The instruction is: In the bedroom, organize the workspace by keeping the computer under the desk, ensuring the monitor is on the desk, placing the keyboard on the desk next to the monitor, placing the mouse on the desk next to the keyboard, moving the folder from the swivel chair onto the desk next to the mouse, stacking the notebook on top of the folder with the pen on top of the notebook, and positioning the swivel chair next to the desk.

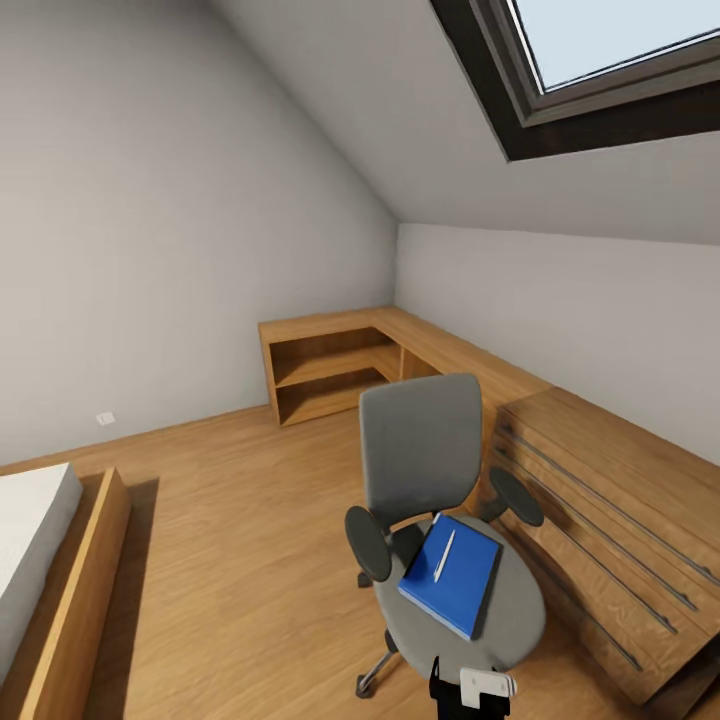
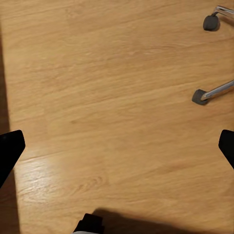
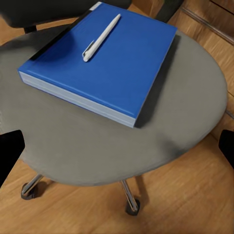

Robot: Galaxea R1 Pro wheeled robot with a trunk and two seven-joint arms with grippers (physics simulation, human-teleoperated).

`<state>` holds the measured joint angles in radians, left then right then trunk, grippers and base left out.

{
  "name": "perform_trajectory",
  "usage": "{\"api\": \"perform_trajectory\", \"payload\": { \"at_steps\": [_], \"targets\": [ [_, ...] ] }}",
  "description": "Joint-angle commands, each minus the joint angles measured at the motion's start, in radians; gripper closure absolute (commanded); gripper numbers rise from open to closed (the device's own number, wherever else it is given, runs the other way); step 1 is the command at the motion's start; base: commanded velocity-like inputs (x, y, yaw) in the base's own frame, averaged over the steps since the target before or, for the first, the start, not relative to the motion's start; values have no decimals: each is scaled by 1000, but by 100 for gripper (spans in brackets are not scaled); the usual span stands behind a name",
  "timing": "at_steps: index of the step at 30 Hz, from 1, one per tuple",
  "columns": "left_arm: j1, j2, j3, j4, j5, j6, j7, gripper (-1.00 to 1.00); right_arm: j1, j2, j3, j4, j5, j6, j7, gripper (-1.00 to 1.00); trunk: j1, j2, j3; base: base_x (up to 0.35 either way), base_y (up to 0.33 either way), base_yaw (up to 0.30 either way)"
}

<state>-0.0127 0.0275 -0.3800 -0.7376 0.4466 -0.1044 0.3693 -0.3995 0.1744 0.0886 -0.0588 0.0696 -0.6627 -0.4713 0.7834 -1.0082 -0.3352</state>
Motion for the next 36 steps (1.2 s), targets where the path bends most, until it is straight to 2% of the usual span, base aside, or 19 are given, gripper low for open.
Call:
{"api": "perform_trajectory", "payload": {
  "at_steps": [1, 23, 27, 28, 30, 34, 35, 36],
  "targets": [
    [-1, 2, -8, 0, 11, -6, 8, -100, -1, 0, 5, 1, 7, 2, -10, -100, 0, -1, -1, 6, 3, 4],
    [-1, 3, -6, -2, 10, -6, 8, -100, -1, 0, 7, -8, 8, 2, -11, -100, 0, -1, -1, 1, 0, 0],
    [-1, 4, -4, -14, 10, -6, 11, -100, -1, 0, 6, -36, 7, 9, -14, -100, 0, -1, -1, 0, 0, 0],
    [-1, 5, -4, -31, 10, -6, 13, -100, -2, 0, 5, -69, 5, 16, -15, -100, 0, -1, -1, 0, 0, 0],
    [-1, 7, -3, -74, 10, -4, 15, -100, -3, 0, 3, -137, 2, 51, -16, -100, 0, -1, -1, 0, 0, 0],
    [-1, 13, 11, -139, 12, 13, 14, -100, -4, 0, 1, -282, 1, 198, -16, -100, 0, -1, -1, 0, 0, 0],
    [-5, 16, 28, -153, 13, 36, 14, -100, -5, 0, 1, -340, 0, 276, -15, -100, 0, -1, -1, 0, 0, 0],
    [-12, 17, 40, -159, 14, 53, 13, -100, -5, 0, 0, -366, 0, 315, -14, -100, 0, -1, -1, 0, 0, 0]
  ]
}}
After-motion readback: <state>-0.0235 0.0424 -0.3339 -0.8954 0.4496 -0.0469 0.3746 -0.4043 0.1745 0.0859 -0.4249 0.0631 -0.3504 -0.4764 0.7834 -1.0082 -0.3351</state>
